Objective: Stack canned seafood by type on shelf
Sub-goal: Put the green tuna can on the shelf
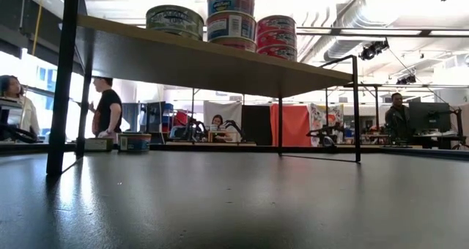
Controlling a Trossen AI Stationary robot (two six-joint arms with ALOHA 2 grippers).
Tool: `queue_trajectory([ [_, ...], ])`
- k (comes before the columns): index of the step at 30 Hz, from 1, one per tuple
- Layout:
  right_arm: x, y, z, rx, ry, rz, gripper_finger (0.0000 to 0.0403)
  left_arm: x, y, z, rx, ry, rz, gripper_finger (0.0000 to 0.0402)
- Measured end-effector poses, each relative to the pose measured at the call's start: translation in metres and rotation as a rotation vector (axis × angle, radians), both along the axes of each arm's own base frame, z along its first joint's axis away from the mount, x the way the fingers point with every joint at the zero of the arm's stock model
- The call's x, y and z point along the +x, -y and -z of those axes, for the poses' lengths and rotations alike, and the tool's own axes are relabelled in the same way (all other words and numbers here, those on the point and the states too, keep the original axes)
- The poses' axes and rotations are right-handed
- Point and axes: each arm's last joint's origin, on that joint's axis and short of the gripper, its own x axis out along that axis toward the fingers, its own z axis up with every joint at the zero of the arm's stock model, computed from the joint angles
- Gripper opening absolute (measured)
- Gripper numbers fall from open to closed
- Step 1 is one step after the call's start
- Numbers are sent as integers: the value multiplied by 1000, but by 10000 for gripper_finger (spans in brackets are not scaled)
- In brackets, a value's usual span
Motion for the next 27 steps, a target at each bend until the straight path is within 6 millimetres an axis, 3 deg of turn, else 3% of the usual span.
queue_trajectory([
  [7, 2, -3, -6, 5, 101, 33, 0, -3, -6, 7, 0, -25, -102, 0],
  [15, 11, 8, -59, -40, 381, 64, 0, 5, -4, 11, -28, -15, -163, 0],
  [21, 5, 30, -99, -113, 533, 142, 0, 27, 9, 13, -168, 144, -178, 0],
  [27, 0, 45, -118, -171, 560, 123, 0, 57, 5, 14, -176, 293, -142, 0],
])
